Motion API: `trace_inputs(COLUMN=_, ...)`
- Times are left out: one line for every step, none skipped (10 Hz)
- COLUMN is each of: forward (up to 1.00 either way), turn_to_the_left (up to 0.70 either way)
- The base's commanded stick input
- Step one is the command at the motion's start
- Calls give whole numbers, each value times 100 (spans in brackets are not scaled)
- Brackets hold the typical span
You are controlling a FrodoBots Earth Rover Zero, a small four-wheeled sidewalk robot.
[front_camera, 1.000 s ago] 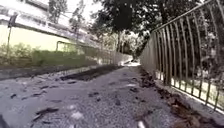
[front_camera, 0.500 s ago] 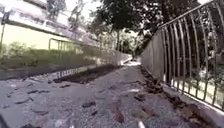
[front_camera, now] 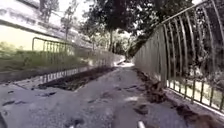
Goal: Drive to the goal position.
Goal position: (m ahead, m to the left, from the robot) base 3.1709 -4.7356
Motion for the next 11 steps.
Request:
trace_inputs(forward=70, turn_to_the_left=7)
trace_inputs(forward=70, turn_to_the_left=-19)
trace_inputs(forward=70, turn_to_the_left=-35)
trace_inputs(forward=70, turn_to_the_left=-35)
trace_inputs(forward=70, turn_to_the_left=-35)
trace_inputs(forward=70, turn_to_the_left=-35)
trace_inputs(forward=70, turn_to_the_left=-35)
trace_inputs(forward=70, turn_to_the_left=-35)
trace_inputs(forward=70, turn_to_the_left=-35)
trace_inputs(forward=70, turn_to_the_left=-33)
trace_inputs(forward=70, turn_to_the_left=-32)
